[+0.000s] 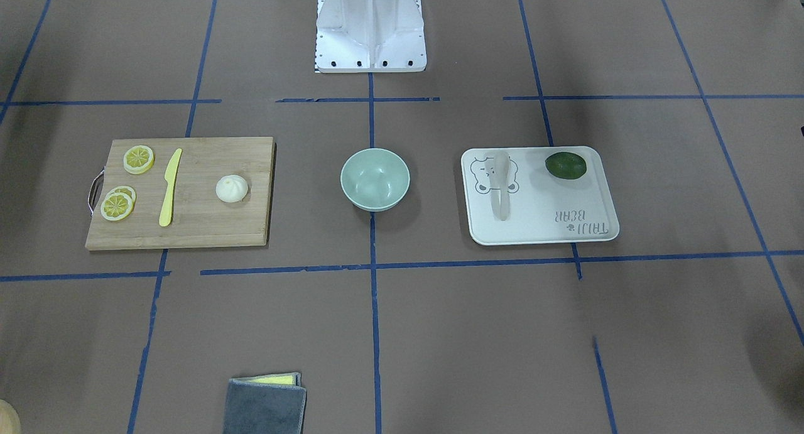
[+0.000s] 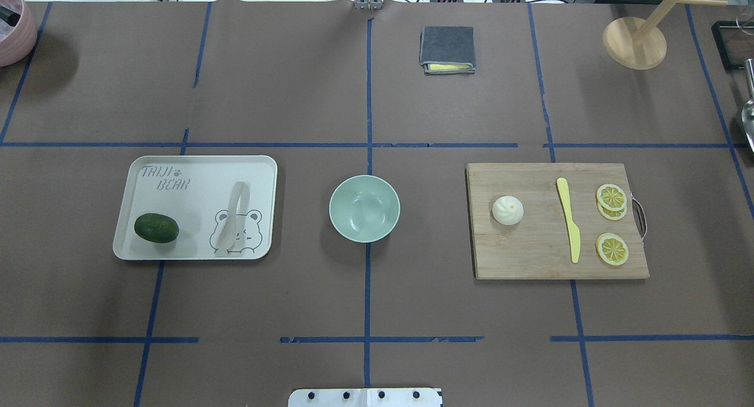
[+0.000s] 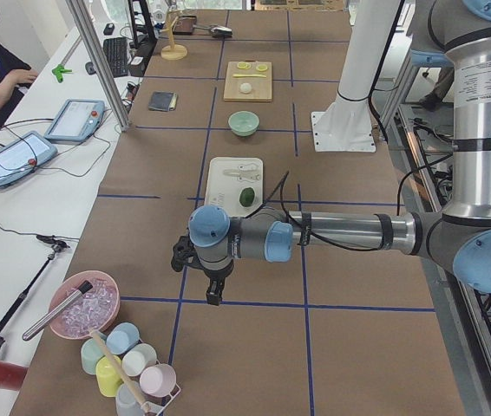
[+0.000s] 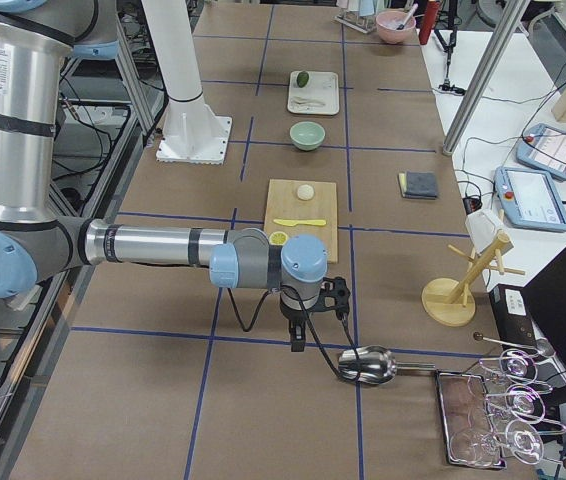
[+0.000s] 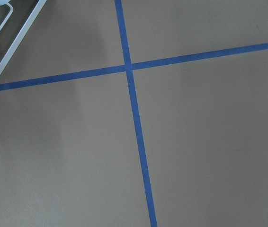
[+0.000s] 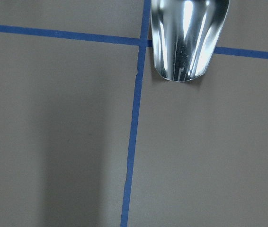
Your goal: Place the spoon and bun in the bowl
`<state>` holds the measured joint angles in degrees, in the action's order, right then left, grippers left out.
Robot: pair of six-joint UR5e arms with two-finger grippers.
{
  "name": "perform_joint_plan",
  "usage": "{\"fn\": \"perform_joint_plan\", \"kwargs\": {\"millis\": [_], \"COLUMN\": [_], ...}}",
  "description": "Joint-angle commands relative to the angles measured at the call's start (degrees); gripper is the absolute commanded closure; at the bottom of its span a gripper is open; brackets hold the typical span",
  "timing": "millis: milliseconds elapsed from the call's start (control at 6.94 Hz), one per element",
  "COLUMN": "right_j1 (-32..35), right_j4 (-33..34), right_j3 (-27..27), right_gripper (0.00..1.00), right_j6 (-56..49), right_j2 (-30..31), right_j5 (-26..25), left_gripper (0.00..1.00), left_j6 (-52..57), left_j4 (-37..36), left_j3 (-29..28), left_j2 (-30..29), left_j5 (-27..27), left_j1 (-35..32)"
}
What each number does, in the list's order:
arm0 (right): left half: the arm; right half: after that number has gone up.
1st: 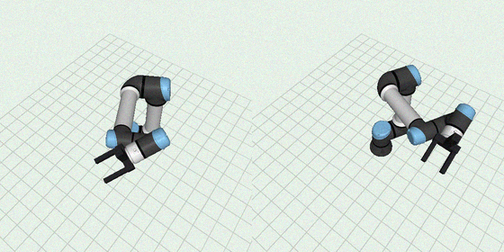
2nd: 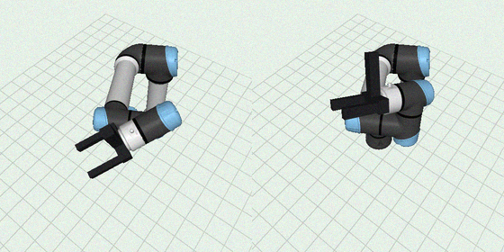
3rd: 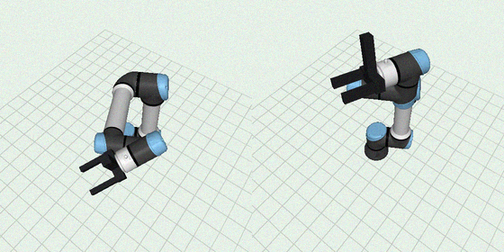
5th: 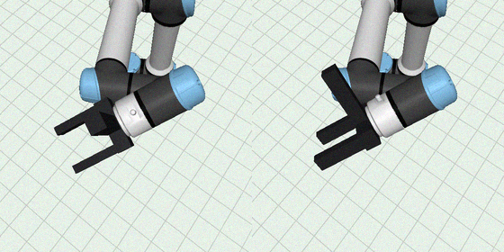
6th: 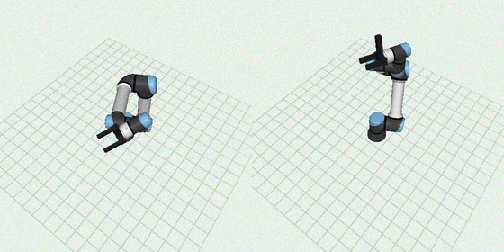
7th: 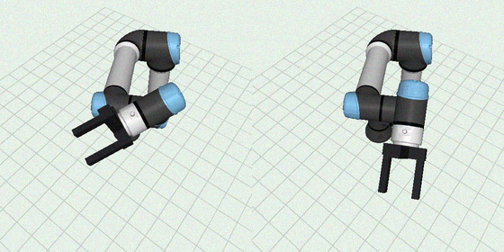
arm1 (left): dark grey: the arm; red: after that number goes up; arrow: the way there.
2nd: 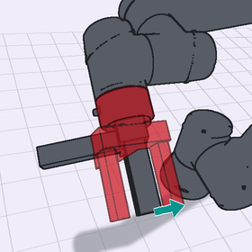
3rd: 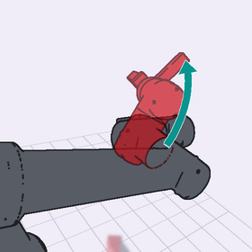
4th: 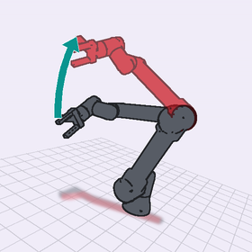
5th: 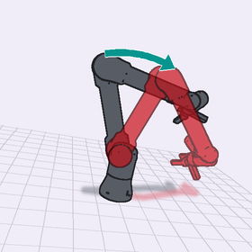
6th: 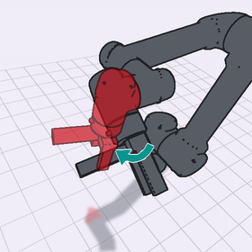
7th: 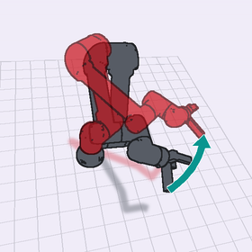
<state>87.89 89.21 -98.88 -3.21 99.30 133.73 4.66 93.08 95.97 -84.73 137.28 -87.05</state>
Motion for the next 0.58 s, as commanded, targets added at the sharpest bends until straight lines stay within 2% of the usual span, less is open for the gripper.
{"fn": "perform_joint_plan", "kwargs": {"millis": [0,144,432], "right_j1": [0.0,0.0,-0.1], "right_j4": [0.0,-0.1,-4.7], "right_j3": [-0.3,-0.4,-3.3], "right_gripper": [0.00,0.00,0.00], "right_j6": [0.0,-0.2,-0.1], "right_j2": [-0.1,-0.2,-0.2], "right_j5": [0.0,0.1,0.5], "left_gripper": [0.00,0.00,0.00], "left_j6": [0.1,0.1,0.1], "left_j4": [0.0,0.1,0.3], "left_j3": [0.2,0.2,3.3], "left_j2": [0.0,0.2,0.3], "left_j5": [0.0,0.1,-1.7], "left_j1": [0.0,-0.1,0.0]}}
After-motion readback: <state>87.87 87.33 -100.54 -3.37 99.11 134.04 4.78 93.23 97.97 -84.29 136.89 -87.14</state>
